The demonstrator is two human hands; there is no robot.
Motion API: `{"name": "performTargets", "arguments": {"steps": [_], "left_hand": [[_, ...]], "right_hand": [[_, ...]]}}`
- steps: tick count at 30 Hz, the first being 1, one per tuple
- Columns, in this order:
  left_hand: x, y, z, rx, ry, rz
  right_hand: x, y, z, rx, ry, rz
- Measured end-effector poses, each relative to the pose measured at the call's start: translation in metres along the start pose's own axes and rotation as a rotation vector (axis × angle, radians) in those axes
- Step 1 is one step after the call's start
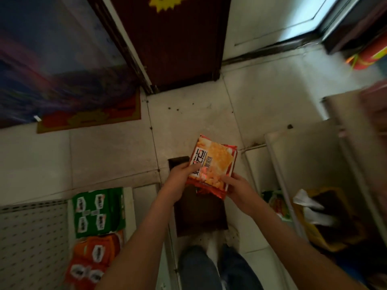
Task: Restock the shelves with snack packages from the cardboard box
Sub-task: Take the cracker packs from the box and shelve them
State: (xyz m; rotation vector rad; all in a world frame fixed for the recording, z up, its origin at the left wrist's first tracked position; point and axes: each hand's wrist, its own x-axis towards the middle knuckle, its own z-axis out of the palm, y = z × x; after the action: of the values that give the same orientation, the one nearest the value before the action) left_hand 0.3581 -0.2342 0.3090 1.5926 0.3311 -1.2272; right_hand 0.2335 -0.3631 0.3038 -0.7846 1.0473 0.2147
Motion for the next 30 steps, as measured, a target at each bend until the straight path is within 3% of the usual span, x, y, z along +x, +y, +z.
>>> {"name": "performTargets", "arguments": {"steps": [8,11,17,26,30], "left_hand": [[-0.129,0.069,0.026,0.168,-0.254,0.190],[-0.168,0.086,0.043,0.265,-0.384,0.179],[-0.224,0.120,0.097,0.572,-0.674,0.186],[-0.306,0.098,0.201,1.003,-1.001,0.233],[-0.360,0.053,0.255,1.124,-1.139,0.241]], "right_hand": [[-0.150,-0.040,0.004,-0.016,-0.098,-0.213],[-0.206,-0.037,-0.005,0.029,-0.030,-0.302],[-0.301,-0.035,-0.036,0.312,0.273,-0.552],[-0.434,0.034,-0.086,0.410,0.317,-0.639],[-0.500,0.081,-0.114,0.353,0.383,-0.644]]}}
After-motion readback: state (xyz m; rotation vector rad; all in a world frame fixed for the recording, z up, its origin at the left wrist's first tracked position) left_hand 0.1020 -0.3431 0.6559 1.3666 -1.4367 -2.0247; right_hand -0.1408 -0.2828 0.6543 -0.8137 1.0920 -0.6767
